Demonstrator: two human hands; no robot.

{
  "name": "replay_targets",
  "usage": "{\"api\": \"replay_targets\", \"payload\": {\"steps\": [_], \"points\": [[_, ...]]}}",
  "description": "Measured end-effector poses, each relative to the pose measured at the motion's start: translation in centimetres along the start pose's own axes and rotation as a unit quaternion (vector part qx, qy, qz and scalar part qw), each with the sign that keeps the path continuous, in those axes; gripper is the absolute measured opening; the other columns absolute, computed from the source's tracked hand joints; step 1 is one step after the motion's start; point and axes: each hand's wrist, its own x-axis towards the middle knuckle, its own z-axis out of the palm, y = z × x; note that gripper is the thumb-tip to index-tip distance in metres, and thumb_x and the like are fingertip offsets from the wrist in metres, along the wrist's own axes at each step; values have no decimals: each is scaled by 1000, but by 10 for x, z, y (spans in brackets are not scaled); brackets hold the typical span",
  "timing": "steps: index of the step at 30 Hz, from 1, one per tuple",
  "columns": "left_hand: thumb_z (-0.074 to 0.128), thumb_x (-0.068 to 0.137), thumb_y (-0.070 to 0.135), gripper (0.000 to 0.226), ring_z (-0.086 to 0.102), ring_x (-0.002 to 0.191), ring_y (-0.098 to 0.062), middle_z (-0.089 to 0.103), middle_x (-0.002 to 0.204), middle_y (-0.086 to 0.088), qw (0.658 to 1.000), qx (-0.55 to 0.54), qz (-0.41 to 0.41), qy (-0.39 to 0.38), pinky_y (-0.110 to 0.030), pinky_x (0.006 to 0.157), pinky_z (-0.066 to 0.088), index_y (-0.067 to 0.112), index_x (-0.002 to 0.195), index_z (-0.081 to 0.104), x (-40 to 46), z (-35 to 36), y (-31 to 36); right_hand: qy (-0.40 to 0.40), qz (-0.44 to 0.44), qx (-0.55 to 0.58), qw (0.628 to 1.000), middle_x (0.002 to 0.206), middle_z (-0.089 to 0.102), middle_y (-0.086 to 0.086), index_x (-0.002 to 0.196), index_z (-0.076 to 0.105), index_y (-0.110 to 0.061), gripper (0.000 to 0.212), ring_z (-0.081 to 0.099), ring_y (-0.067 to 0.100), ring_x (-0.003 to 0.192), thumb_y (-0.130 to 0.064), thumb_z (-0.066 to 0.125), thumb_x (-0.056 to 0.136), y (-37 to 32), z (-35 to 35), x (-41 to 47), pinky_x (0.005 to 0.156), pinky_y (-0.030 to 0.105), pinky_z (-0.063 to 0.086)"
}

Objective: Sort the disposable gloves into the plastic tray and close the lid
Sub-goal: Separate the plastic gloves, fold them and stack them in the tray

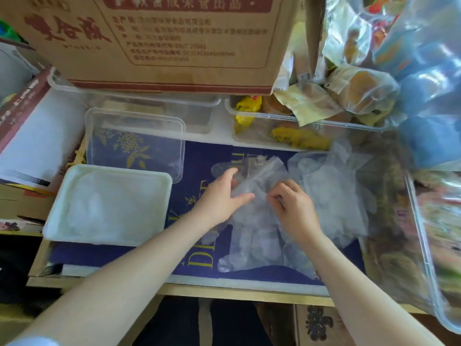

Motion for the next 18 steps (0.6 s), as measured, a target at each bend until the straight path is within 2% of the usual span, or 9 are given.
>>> {"api": "replay_targets", "payload": {"steps": [3,4,6,9,11,13,14,16,18], "points": [[65,87,27,24,56,84,-18,62,89,-3,999,-25,6,20,-24,67,32,7,102,62,5,8,3,42,-7,43,998,82,55,-1,76,60,-9,9,54,21,72,-15,63,82,-6,-21,-8,62,25,42],[64,87,26,23,50,72,-16,57,78,-3,999,-43,16,17,-25,64,30,3,90,62,4,9,3,49,-7,55,997,85,55,-3,75,60,-11,9,54,20,74,-16,65,81,-4,-26,-11,64,19,40],[64,87,25,27,43,65,-11,54,69,-3,994,-101,29,-4,-26,61,31,-1,82,61,0,6,5,60,12,82,995,95,53,-5,73,57,-19,13,53,20,85,-19,68,79,2,-35,-15,71,9,35],[61,90,22,20,48,56,2,58,58,13,985,-168,20,-26,-13,59,37,8,75,63,-7,-6,12,63,136,186,971,127,44,-5,73,51,-29,19,47,12,116,-25,67,82,2,-49,-15,88,19,37],[59,90,22,20,50,54,5,58,55,15,982,-182,19,-45,-9,56,39,18,71,64,-11,-16,18,55,216,342,913,133,44,-6,88,49,-27,14,55,3,108,-19,60,90,-7,-61,-10,81,24,46],[60,87,28,19,57,61,-3,65,63,7,978,-203,17,-54,-16,60,44,18,72,66,-14,-24,22,43,248,485,838,117,60,-2,106,44,-24,17,64,11,88,-14,52,94,-16,-73,-1,70,23,51],[59,85,32,21,60,63,-7,67,67,3,976,-211,17,-55,-19,62,46,17,72,66,-16,-28,24,30,255,515,818,105,66,-1,113,42,-23,22,65,12,78,-14,50,95,-19,-79,5,67,23,51],[56,85,34,27,60,59,-5,67,63,2,975,-215,22,-53,-16,59,45,13,71,66,-20,-33,28,-2,253,511,822,78,70,-4,113,48,-18,22,61,10,62,-13,53,93,-29,-88,14,60,23,48],[51,85,42,38,54,55,-4,63,60,-1,979,-196,27,-41,-18,57,42,8,78,67,-23,-37,30,-5,241,467,851,59,62,-4,93,59,-11,4,53,8,51,-9,57,91,-37,-92,21,55,25,41]]}}
